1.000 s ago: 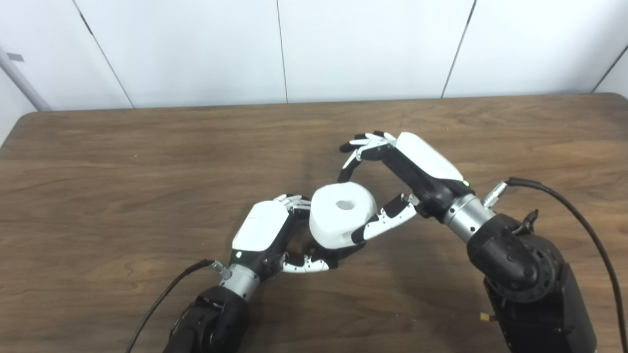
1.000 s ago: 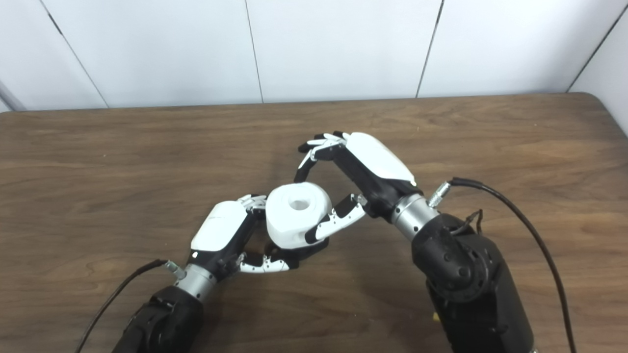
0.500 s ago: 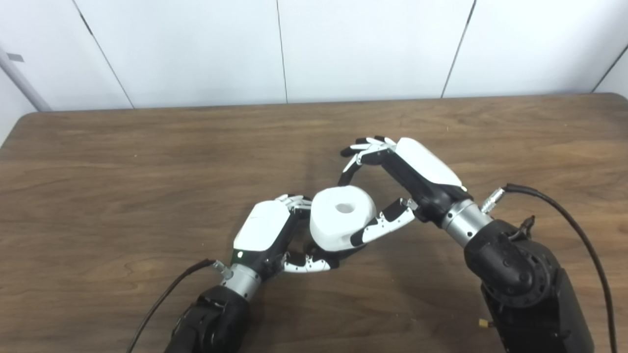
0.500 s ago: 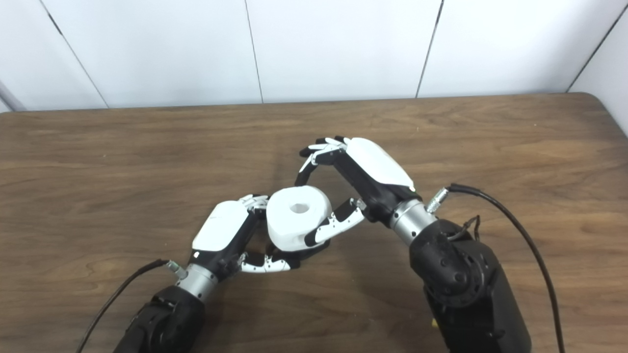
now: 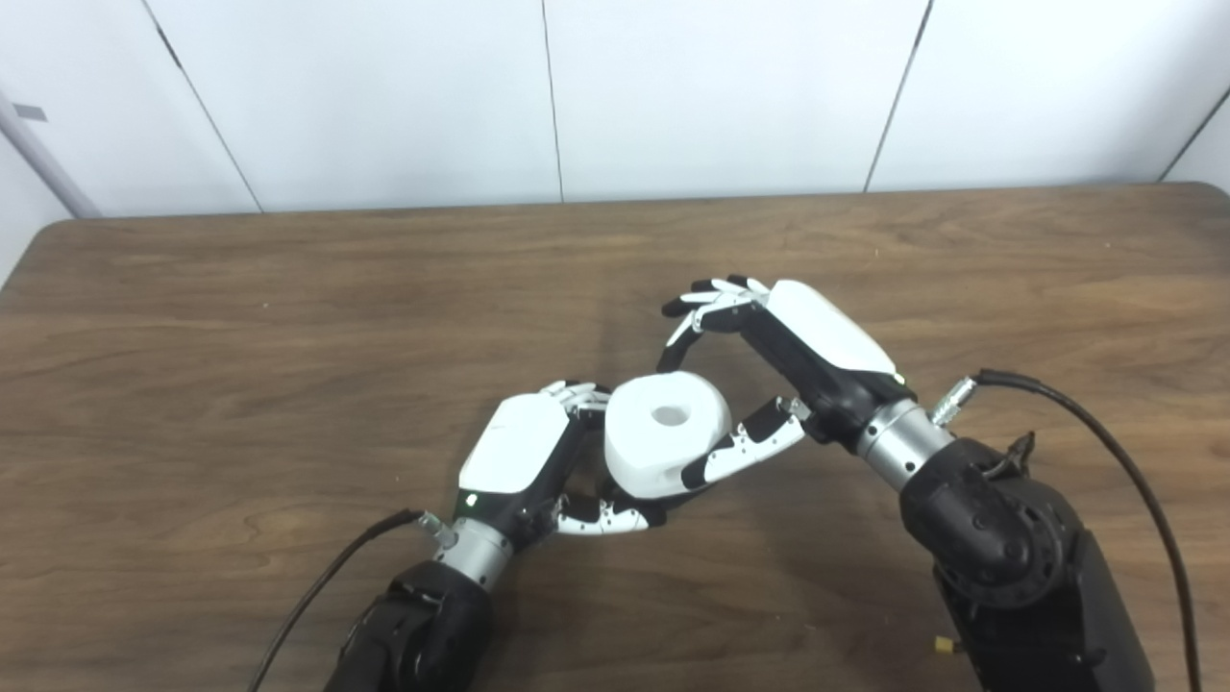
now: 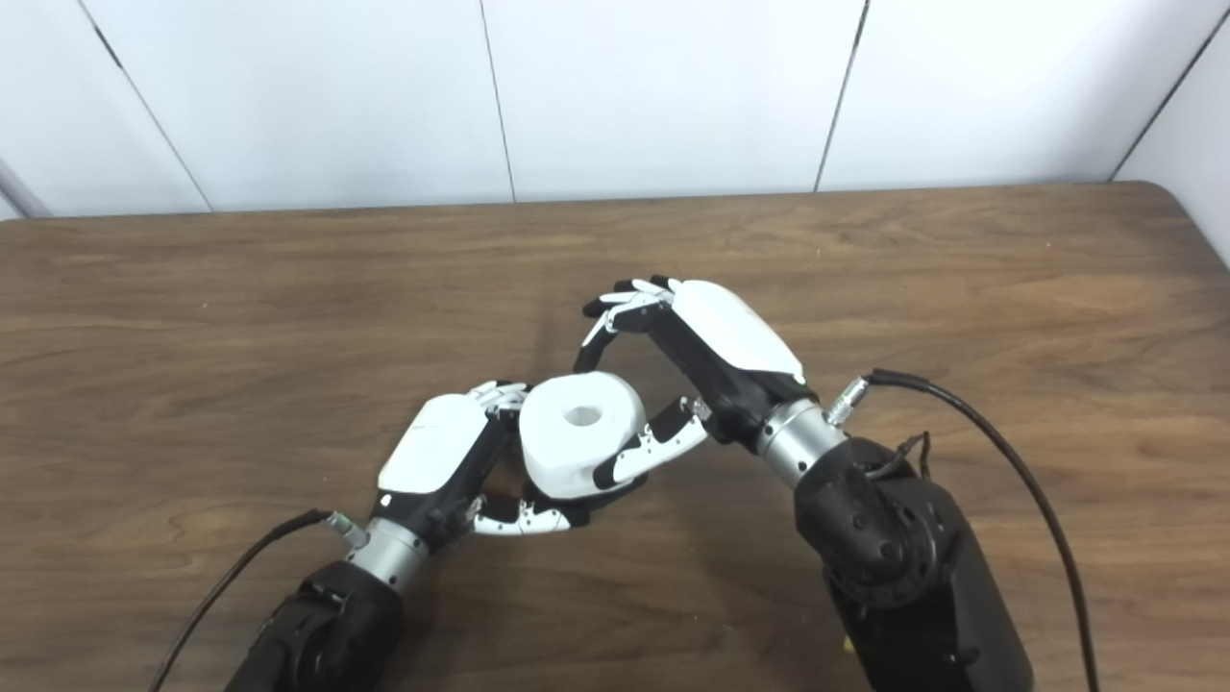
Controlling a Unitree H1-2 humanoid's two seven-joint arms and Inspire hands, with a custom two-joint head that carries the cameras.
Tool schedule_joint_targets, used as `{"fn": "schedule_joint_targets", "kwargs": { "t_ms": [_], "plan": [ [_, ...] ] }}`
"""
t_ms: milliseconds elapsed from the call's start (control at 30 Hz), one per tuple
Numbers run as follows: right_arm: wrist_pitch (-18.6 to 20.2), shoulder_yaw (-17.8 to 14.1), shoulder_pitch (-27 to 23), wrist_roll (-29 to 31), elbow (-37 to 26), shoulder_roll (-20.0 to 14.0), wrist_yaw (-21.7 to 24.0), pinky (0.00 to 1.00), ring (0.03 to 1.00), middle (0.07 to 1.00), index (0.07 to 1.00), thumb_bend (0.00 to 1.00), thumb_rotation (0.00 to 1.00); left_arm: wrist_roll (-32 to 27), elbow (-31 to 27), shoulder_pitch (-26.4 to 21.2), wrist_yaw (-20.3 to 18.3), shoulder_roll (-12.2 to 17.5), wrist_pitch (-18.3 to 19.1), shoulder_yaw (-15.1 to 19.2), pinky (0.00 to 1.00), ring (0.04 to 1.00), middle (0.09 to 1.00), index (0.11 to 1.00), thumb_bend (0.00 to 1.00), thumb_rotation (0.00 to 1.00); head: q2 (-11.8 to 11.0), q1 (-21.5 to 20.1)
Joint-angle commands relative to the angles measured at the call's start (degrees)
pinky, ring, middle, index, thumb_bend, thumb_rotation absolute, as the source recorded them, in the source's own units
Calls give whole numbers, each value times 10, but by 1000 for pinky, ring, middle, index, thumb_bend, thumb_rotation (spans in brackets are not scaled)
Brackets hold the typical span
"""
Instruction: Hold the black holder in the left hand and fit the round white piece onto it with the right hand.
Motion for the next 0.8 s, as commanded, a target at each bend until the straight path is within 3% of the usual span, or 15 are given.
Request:
{"fn": "schedule_joint_targets", "kwargs": {
  "t_ms": [0,767],
  "plan": [
    [-19,-1,-8,3,-2,0,-17,1000,928,829,481,525,137,-4,15,8,-23,3,0,-12,882,826,752,482,525,55,1,-3],
    [-26,2,-2,5,24,-6,-44,1000,927,819,481,525,135,-9,6,12,-30,9,6,-10,890,826,752,483,524,54,-1,-17]
  ]
}}
